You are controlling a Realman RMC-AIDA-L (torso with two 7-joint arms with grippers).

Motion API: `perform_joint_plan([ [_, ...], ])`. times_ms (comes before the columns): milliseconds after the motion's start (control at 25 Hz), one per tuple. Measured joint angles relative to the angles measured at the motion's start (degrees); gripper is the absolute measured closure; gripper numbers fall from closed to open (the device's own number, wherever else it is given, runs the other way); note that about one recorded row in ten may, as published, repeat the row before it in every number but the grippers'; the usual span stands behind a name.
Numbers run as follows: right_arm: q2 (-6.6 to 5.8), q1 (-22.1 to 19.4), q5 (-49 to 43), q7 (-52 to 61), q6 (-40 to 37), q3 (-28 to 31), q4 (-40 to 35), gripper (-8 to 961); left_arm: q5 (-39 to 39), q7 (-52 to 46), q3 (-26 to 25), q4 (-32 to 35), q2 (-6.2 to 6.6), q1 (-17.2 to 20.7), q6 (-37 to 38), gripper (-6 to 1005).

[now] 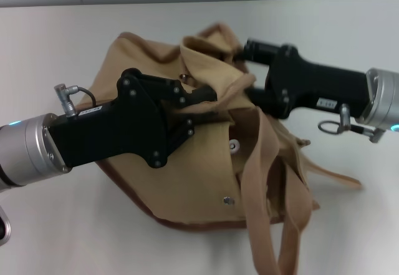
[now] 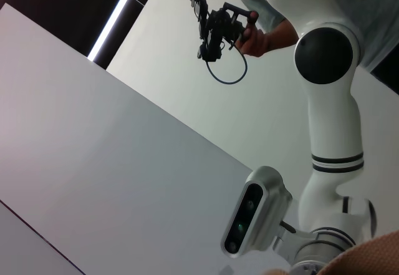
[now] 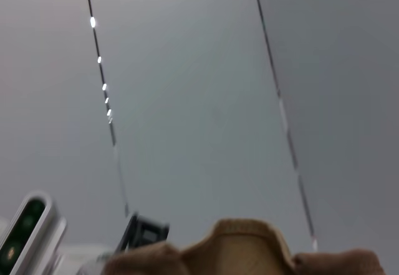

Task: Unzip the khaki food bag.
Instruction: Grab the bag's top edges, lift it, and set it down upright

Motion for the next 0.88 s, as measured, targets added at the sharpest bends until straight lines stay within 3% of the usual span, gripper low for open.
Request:
perform_joint_plan([
  [160, 0.16, -4.8, -4.78, 4.27, 2.27, -3.65, -9.25, 259, 0.04, 0.0, -0.05, 0.02, -0.02, -0.03, -0.06, 922],
  [560, -0.35, -12.03, -4.63, 7.6, -1.1, -2.03, -16.45, 260, -0.56, 0.0, 0.04, 0.01, 0.0, -0.3, -0.18, 921],
  [760, -0.22, -12.29, 1.14, 7.74, -2.49, 3.21, -13.24, 260, -0.65, 0.0, 0.32, 0.0, 0.0, -0.62, -0.19, 921],
  [880, -0.22, -11.98, 4.05, 8.06, -2.57, 2.98, -11.79, 260, -0.67, 0.0, 0.38, 0.0, 0.0, -0.66, -0.19, 921],
])
